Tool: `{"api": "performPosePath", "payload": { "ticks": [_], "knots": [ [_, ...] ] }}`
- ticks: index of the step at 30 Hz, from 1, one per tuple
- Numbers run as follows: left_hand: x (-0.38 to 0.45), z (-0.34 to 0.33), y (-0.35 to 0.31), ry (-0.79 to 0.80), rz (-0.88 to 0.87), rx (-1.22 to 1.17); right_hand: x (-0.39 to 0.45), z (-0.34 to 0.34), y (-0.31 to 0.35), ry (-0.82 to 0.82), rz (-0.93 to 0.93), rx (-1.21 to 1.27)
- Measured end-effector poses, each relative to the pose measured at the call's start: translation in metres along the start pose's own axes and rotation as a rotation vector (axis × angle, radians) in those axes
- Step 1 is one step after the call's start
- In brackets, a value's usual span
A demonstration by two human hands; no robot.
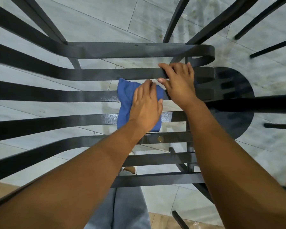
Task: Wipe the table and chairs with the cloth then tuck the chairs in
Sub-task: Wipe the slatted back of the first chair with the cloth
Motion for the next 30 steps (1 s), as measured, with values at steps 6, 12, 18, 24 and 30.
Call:
{"api": "performPosePath", "payload": {
  "ticks": [6,12,18,24,30],
  "knots": [
    [0.008,0.001,0.01,-0.012,-0.128,0.249,0.003,0.002,-0.001,-0.037,0.046,0.005],
    [0.0,0.009,0.026,-0.056,-0.12,0.197,0.001,0.002,0.0,-0.082,0.059,0.002],
    [-0.055,0.039,0.114,-0.14,0.063,0.052,-0.001,0.003,0.0,-0.074,0.069,-0.02],
    [-0.084,0.04,0.115,-0.098,0.13,0.08,-0.002,0.003,0.0,-0.101,0.085,-0.01],
    [-0.091,0.022,0.104,-0.067,0.229,0.187,-0.004,0.001,0.0,-0.095,0.039,-0.015]
  ]
}}
Point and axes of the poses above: each hand's wrist, its own x-axis towards the middle knuckle, its own z-axis out of the back of the hand, y = z × x, the point moved 5 cm from there along x, towards the middle knuckle, and after that the axes turned 10 degrees about -z, right-handed, at the moved point
